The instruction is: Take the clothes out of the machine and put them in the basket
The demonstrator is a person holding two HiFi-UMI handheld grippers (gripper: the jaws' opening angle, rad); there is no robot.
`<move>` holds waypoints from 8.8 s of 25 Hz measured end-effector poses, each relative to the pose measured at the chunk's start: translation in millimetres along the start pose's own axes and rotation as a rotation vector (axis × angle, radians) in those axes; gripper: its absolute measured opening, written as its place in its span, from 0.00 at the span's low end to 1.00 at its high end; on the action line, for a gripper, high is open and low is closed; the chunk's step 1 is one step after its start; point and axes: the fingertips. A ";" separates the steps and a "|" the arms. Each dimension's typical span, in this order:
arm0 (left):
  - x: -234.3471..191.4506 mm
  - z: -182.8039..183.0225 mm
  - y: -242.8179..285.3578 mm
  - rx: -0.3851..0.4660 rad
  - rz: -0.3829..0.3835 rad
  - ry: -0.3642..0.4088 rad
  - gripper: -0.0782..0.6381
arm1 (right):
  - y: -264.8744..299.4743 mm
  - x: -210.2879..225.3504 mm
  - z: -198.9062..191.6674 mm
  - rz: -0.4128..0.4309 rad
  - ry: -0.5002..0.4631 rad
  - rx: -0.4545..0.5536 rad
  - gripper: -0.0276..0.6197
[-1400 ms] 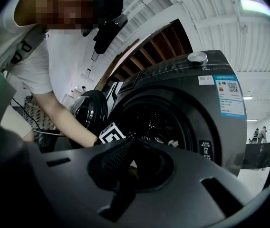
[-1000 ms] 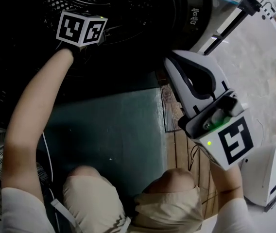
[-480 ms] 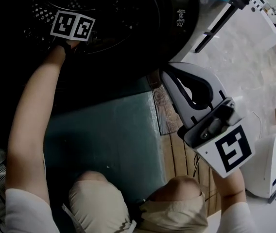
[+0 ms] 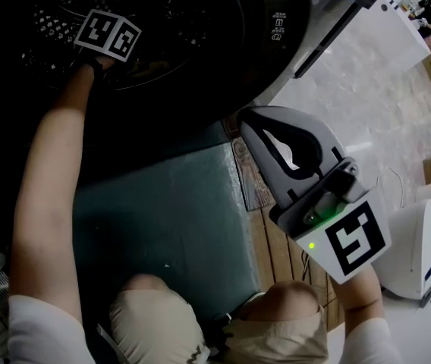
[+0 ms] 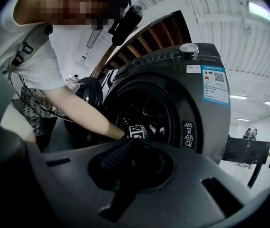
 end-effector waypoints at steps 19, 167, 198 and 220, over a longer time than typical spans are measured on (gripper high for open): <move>-15.8 -3.4 12.7 -0.061 0.104 0.112 0.40 | -1.6 0.5 -13.4 -0.019 0.016 -0.037 0.06; -57.5 -565.0 -337.2 0.591 0.888 -1.654 0.59 | 341.4 -431.2 182.7 1.329 -0.126 -0.314 0.06; 69.4 -398.0 -797.4 0.907 1.499 -1.121 0.13 | 255.7 -404.7 472.1 1.294 -0.057 0.071 0.06; 213.3 -251.0 -968.2 1.060 1.898 -0.715 0.13 | 270.7 -264.8 533.2 1.012 -0.008 0.248 0.06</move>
Point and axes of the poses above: the fingertips, and each gripper's own axes: y forward along the fingers, x to its right, z out of its top, and after that the axes turned 3 degrees about -x, right-handed
